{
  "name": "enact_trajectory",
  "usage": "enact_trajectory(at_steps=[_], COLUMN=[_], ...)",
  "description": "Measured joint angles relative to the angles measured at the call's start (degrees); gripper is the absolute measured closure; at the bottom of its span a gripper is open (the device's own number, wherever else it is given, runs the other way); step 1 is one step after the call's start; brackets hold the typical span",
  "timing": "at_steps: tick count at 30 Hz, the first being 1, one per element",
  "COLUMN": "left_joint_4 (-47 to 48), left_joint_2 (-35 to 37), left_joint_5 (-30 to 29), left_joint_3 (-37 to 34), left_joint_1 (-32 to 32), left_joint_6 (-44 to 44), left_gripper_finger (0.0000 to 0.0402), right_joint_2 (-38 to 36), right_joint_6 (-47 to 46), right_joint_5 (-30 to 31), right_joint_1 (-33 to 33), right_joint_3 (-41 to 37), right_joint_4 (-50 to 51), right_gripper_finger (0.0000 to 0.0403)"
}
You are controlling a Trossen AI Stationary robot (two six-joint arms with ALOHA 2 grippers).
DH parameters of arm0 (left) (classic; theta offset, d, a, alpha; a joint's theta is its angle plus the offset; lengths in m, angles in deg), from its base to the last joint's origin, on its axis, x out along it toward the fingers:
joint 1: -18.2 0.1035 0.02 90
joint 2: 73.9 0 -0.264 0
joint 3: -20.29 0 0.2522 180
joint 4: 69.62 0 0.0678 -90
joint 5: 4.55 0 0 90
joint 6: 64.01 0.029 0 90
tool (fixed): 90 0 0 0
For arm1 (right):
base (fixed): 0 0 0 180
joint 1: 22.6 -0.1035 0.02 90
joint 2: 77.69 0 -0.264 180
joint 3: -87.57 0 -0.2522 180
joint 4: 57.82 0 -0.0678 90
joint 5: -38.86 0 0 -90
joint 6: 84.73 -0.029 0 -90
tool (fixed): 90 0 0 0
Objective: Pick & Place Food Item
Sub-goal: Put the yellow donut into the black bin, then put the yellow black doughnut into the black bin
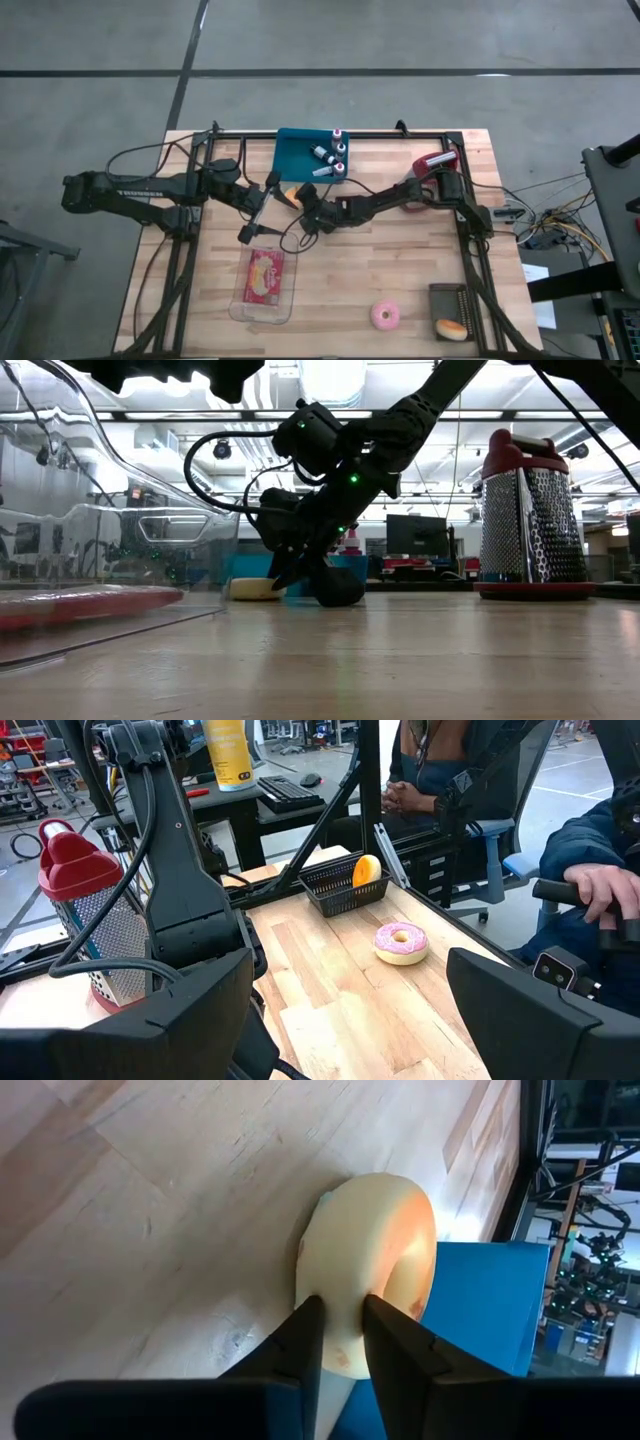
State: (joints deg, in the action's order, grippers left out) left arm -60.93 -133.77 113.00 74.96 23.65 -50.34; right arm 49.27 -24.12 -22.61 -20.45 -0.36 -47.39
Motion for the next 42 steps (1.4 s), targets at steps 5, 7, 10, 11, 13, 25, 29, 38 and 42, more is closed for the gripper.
enact_trajectory(at_steps=[5,7,10,11,13,25,29,38,42], left_joint_4=[0.0,0.0,0.0,0.0,0.0,0.0,0.0,0.0,0.0], left_joint_2=[0.0,0.0,0.0,0.0,0.0,0.0,0.0,0.0,0.0], left_joint_5=[0.0,0.0,0.0,0.0,0.0,0.0,0.0,0.0,0.0], left_joint_3=[0.0,0.0,0.0,0.0,0.0,0.0,0.0,0.0,0.0], left_joint_1=[0.0,0.0,0.0,0.0,0.0,0.0,0.0,0.0,0.0], left_joint_6=[0.0,0.0,0.0,0.0,0.0,0.0,0.0,0.0,0.0], left_gripper_finger=[0.0062,0.0062,0.0062,0.0062,0.0062,0.0062,0.0062,0.0062,0.0062], right_joint_2=[-0.9,-1.0,-1.0,-1.0,-1.0,-5.9,-9.3,-13.7,-12.6], right_joint_6=[0.8,2.2,2.7,2.5,2.4,2.7,2.6,-10.6,-9.7], right_joint_5=[2.1,3.8,5.3,5.3,6.0,13.5,13.5,2.1,0.0], right_joint_1=[-0.6,-0.9,-1.1,-1.1,-1.2,-4.2,-4.7,-4.7,-3.8], right_joint_3=[-0.1,-0.1,-0.1,-0.1,-0.1,-0.1,-0.1,0.0,-0.1], right_joint_4=[0.0,-0.3,-0.2,-0.1,-0.1,5.9,10.6,13.8,14.8], right_gripper_finger=[0.0331,0.0332,0.0336,0.0337,0.0339,0.0337,0.0337,0.0338,0.0312])
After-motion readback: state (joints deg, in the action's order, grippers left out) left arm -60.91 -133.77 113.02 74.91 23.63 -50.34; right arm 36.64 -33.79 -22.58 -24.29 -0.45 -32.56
